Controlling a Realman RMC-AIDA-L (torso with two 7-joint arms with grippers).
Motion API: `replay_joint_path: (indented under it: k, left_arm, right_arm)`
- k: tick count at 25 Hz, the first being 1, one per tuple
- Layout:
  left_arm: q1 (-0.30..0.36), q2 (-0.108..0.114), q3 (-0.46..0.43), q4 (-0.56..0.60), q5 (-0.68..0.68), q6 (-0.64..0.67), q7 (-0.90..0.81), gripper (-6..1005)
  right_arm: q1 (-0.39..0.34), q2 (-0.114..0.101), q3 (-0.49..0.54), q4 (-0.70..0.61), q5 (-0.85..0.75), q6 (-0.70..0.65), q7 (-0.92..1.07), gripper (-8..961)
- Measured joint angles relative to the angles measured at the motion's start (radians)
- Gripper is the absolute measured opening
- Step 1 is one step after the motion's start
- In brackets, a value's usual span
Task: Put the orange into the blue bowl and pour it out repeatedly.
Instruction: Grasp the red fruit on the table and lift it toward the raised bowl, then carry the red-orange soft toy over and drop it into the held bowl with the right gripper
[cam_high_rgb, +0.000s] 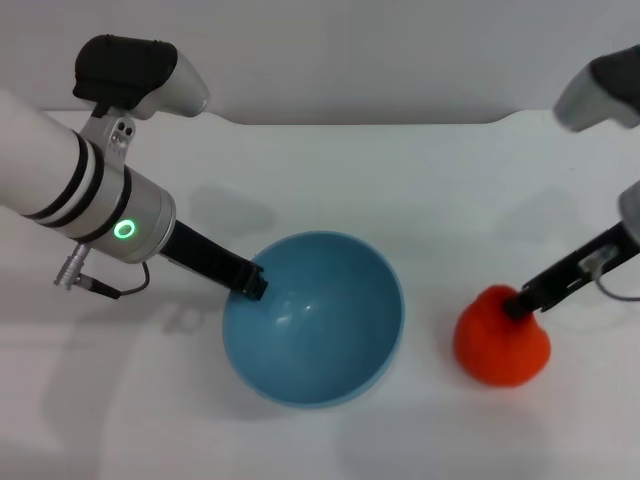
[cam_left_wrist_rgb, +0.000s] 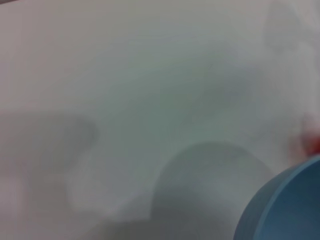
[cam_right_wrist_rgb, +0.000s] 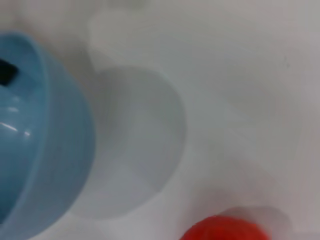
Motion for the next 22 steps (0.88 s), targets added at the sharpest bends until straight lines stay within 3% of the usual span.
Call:
replay_joint_path:
  k: [7,12,16,22]
  left_arm:
    - [-0.048,-0.005,0.083,-0.006,0.036,0.029,-0.033,-2]
    - [-0.091,-0.009,0.129,-0.030,0.037,0.023,-0.052,-1]
    - [-0.120,-0.012,0.152,-0.052,0.032,0.007,-0.061,-3]
    - [-0.138,-0.013,0.156,-0.054,0.025,-0.015,-0.064,-2]
  right_arm:
    - [-0.021,-0.001,0.123,-0.195,0.122,-0.148,-0.062,36]
    - [-0.026,0.001,0.117,-0.354,0.274,-0.196,-0.068,33]
    - [-0.018,0.001,0.062,-0.380,0.375,-0.204,-0.073,29]
    - [-0.015,0.006,-0.125,-0.341,0.405,-0.156,-0.098,58]
